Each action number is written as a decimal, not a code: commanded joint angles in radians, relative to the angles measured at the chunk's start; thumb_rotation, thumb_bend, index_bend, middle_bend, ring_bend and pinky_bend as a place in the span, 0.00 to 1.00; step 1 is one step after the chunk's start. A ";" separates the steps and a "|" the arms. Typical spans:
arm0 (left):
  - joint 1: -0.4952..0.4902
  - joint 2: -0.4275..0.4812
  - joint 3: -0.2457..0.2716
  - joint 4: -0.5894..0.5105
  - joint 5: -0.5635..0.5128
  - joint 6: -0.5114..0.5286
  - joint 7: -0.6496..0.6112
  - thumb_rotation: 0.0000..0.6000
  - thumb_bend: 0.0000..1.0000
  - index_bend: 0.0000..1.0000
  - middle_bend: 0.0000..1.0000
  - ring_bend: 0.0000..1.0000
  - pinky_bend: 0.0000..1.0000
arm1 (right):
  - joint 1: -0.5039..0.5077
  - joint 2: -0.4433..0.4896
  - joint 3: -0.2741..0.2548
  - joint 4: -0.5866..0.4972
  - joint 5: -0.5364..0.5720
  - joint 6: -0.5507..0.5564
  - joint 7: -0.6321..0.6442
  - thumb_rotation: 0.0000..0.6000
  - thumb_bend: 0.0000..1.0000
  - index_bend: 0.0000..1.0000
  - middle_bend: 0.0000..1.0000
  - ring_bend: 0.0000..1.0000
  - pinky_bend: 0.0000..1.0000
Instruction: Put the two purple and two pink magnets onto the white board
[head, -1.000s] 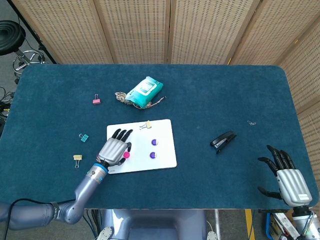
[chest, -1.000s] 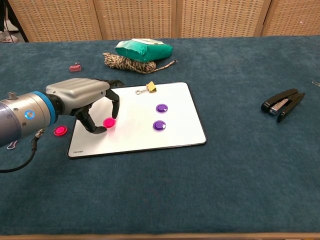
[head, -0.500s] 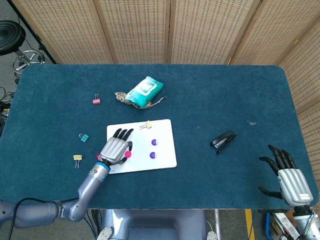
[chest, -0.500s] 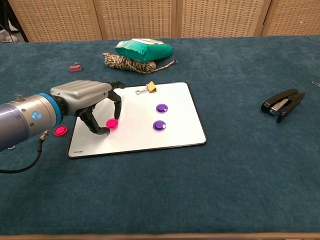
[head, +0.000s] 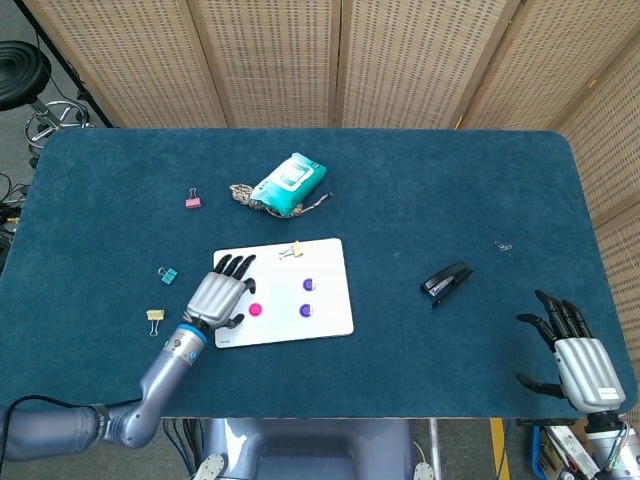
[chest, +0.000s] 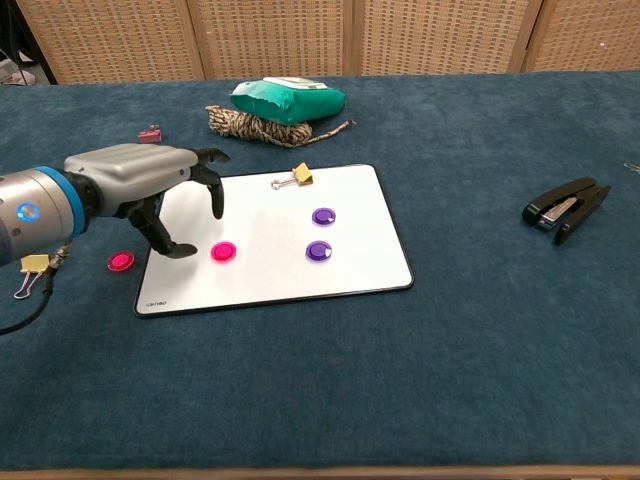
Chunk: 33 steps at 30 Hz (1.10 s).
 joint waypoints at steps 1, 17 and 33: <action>0.036 0.067 0.032 -0.053 0.027 0.032 -0.012 1.00 0.26 0.39 0.00 0.00 0.00 | 0.000 0.000 0.000 -0.001 -0.001 0.001 0.001 1.00 0.00 0.23 0.00 0.00 0.00; 0.131 0.123 0.115 0.014 0.146 0.053 -0.122 1.00 0.23 0.38 0.00 0.00 0.00 | 0.000 -0.002 -0.005 -0.011 -0.011 -0.002 -0.016 1.00 0.00 0.23 0.00 0.00 0.00; 0.158 0.060 0.094 0.113 0.164 0.030 -0.170 1.00 0.21 0.39 0.00 0.00 0.00 | 0.001 -0.001 -0.003 -0.008 -0.005 -0.007 -0.011 1.00 0.00 0.23 0.00 0.00 0.00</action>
